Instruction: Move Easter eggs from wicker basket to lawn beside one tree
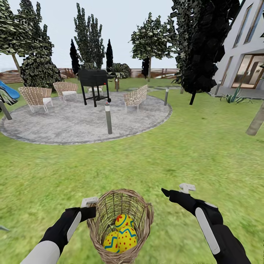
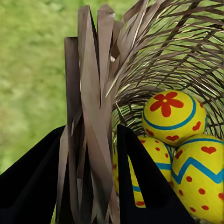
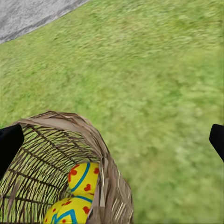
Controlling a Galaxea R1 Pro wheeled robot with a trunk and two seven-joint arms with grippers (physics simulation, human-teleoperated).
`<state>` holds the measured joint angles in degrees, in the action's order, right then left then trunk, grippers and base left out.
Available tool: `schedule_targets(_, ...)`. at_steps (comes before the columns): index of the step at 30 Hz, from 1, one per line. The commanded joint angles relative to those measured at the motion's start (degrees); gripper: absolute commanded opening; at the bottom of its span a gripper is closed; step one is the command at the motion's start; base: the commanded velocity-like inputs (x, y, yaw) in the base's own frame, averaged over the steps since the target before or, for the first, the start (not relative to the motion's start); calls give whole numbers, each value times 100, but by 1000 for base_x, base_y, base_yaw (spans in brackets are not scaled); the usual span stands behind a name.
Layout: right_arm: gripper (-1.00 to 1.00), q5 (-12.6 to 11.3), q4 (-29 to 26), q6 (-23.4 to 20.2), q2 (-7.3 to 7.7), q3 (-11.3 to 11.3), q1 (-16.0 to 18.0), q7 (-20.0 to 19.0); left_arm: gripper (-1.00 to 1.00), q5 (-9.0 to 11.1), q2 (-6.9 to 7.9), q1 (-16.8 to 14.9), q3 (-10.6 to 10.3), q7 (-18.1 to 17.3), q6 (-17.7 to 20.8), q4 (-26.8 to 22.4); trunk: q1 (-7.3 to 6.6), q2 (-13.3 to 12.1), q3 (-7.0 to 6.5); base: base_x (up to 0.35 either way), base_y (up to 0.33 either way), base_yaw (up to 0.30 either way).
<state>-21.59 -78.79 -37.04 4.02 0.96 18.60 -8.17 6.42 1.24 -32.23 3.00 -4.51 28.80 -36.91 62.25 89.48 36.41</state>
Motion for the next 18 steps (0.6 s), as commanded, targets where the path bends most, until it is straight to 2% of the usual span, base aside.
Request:
schedule_targets(1, 100, 5, -5, -31, -2, 9, 3, -27, -100, 87, -1, -3, 16, -6, 38, -9, -23, -38, -4, 0, 0, 0)
schedule_targets(18, 100, 5, -5, -31, -2, 9, 3, -27, -100, 87, -1, -3, 16, -6, 38, -9, -397, -720, -156, 0, 0, 0)
